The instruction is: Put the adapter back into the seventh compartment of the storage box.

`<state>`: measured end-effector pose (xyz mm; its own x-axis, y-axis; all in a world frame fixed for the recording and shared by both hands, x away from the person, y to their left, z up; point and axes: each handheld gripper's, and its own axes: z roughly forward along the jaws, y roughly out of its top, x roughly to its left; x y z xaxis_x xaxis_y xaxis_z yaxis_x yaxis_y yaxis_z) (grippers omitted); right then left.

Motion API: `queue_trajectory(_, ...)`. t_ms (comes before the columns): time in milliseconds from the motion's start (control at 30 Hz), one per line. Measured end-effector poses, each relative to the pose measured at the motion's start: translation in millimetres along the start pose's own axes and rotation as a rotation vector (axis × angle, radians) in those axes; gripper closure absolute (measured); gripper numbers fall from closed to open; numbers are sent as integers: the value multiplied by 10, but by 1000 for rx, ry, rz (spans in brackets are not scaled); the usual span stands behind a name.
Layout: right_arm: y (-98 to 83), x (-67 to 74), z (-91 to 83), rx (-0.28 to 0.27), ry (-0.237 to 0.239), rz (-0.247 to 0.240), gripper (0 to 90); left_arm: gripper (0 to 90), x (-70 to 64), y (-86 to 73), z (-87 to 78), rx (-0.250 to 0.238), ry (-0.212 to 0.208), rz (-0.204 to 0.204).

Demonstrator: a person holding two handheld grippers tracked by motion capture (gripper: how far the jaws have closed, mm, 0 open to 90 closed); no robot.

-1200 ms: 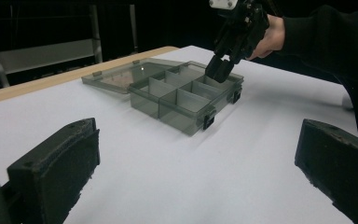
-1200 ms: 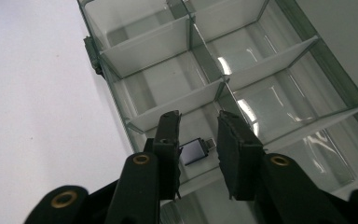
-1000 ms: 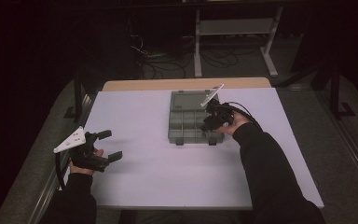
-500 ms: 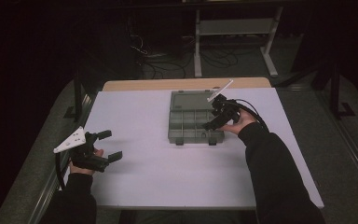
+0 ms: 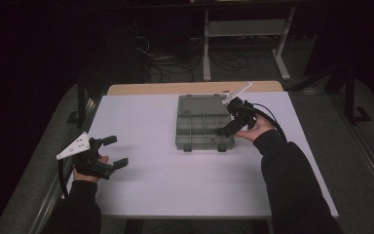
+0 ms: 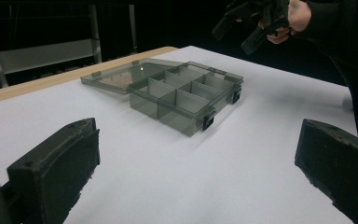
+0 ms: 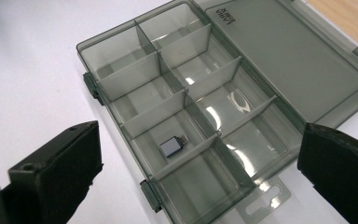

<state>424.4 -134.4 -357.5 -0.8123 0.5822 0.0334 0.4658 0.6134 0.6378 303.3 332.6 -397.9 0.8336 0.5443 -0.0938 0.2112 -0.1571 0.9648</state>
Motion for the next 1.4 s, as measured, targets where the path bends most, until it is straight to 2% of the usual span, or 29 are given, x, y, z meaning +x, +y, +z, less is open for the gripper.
queue_trajectory(267,-121,16,-134,-36,-4,14,0,0,6,1,6,0,0,0)
queue_trajectory(767,-245,34,-201,-72,5,30,0,0,8,0,7,2,1,0)
queue_trajectory(1000,-336,67,-252,-89,8,34,0,0,6,0,9,3,3,0)
queue_trajectory(1100,-391,67,-270,-96,5,52,0,0,7,0,9,2,2,0)
queue_trajectory(1400,-532,83,-316,-108,-8,68,0,0,9,0,7,3,4,0)
